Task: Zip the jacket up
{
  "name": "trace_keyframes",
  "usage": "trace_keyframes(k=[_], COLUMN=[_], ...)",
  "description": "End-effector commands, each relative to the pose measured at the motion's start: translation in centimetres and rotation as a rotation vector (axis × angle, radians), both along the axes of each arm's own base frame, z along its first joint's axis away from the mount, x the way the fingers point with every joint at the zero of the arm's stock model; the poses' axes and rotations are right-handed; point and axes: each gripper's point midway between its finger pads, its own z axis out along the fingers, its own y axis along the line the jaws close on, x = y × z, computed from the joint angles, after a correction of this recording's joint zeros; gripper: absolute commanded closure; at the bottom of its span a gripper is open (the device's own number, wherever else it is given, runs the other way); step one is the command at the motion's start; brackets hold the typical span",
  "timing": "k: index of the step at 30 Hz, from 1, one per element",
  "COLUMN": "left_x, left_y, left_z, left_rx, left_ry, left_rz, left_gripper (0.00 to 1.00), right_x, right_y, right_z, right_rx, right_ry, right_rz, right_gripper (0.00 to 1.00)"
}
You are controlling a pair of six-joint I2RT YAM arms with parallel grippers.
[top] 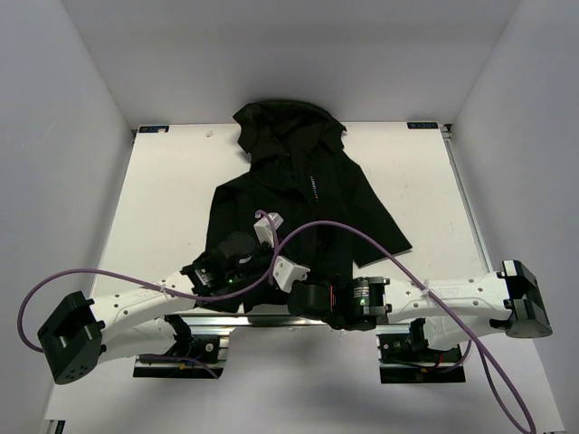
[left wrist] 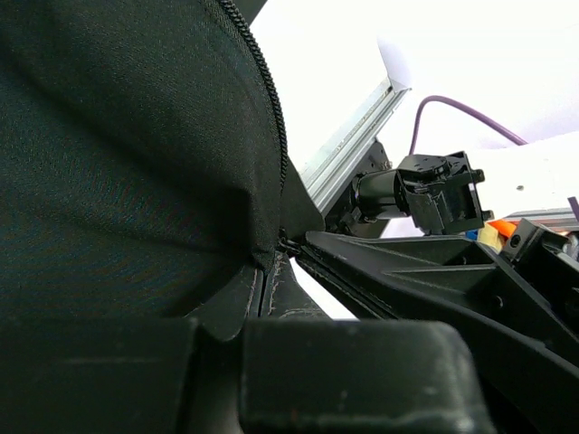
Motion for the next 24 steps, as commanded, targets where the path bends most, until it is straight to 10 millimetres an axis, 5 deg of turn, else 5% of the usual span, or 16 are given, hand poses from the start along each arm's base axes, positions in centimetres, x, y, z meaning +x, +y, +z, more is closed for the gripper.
trace_keyframes(k=[1,5,10,18,22,24], left_x=[-0.9,-1.2,-1.4,-2.8,-2.3,-1.8], left_y=[-0.7,-0.7,-0.4,1.4,1.8,1.8], left_z=[2.5,2.5,1.9,-2.1,-3.1,-2.7], left_rx=[-0.057,-0.056,-0.029,0.104,0.158,0.175], left_ry=[-0.049,-0.048,-0.024,0.107,0.141,0.131], left_rz=[-0.069,-0.085,-0.086,-0.074,-0.027,-0.014], left_gripper=[1.00,1.00,1.00,1.00,0.98,0.79], right_x=[0.3,0.7,3.9,8.5,7.4,5.7], right_y=[0.9,1.0,-0.4,-0.8,1.2,1.6], right_z=[0.8,0.7,2.2,4.2,3.8,2.5], right_rx=[0.086,0.107,0.186,0.324,0.356,0.337], right_ry=[0.022,0.019,-0.076,-0.122,-0.025,0.080], right_rz=[-0.026,-0.041,-0.232,-0.336,-0.225,-0.161], right_gripper=[1.00,1.00,1.00,1.00,1.00,1.00])
